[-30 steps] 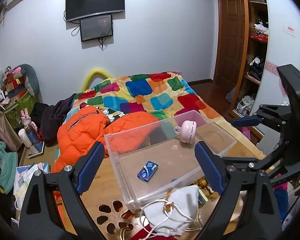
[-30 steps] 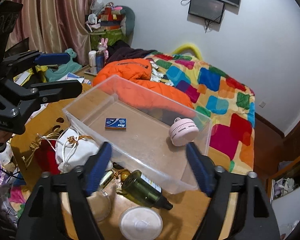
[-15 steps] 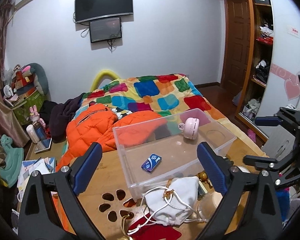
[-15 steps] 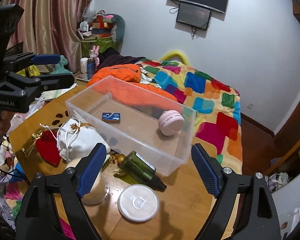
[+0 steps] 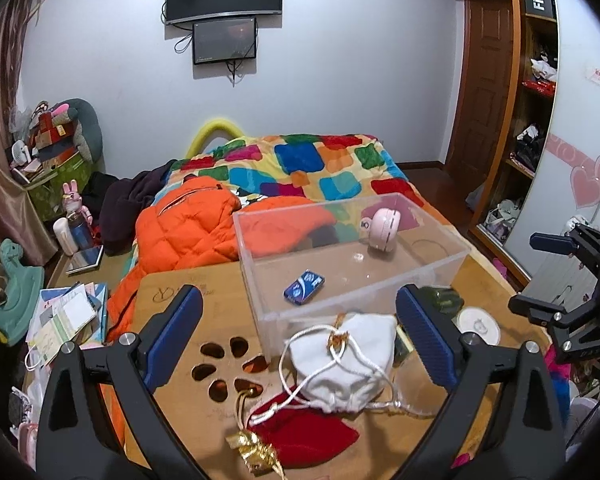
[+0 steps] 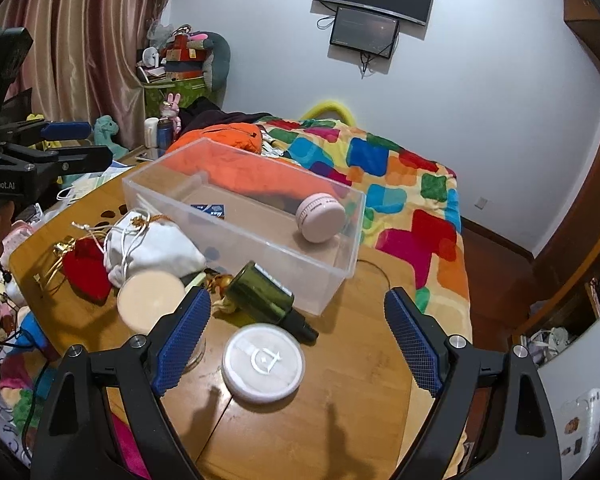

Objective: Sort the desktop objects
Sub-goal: 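Move both grippers back toward the remaining objects on the table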

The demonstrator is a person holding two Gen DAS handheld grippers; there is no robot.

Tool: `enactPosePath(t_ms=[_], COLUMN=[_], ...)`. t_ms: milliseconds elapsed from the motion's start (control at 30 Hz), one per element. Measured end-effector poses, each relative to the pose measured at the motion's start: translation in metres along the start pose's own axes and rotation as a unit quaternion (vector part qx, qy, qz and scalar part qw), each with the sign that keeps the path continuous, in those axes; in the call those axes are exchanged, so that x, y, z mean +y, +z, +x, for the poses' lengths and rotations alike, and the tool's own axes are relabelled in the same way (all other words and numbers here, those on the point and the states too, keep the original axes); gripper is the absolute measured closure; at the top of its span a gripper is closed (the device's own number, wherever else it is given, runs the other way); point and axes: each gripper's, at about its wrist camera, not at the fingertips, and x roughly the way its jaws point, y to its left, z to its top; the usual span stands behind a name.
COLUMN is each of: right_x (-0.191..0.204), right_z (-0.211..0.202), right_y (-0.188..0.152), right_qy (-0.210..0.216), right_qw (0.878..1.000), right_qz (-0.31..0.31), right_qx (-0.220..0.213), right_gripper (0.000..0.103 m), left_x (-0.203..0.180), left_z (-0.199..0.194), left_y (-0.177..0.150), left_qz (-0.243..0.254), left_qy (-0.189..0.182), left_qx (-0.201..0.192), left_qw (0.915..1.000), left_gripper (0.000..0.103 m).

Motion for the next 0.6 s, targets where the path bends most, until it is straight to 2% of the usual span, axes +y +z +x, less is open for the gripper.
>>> enactPosePath(t_ms=[267,467,600], right_x=[-0.005,-0.002,0.001], right_z=[-0.001,0.006,0.013], right_y=[-0.021,-0.04,-0.048], right_qy=[-0.003,-0.014,-0.001], right_qw=[0.999,0.999,0.998], right_qz=[0.031,0.036,0.038], right_qx=[0.007,0.027,0.04], right_gripper=[0.016,0.016,0.016], left_x=[0.008,0.007,0.008], left_z=[-0.004,0.011,0.025], left_y=[-0.024,-0.041,-0.045], left_qz=[-0.01,-0.03,-0.045], left_qy=[0.007,-0.007,-0.022], left_qx=[0.018,0.047,0.066], left_qw=[0.9998,0.9984,0.9966], left_gripper=[0.004,0.004,0.004])
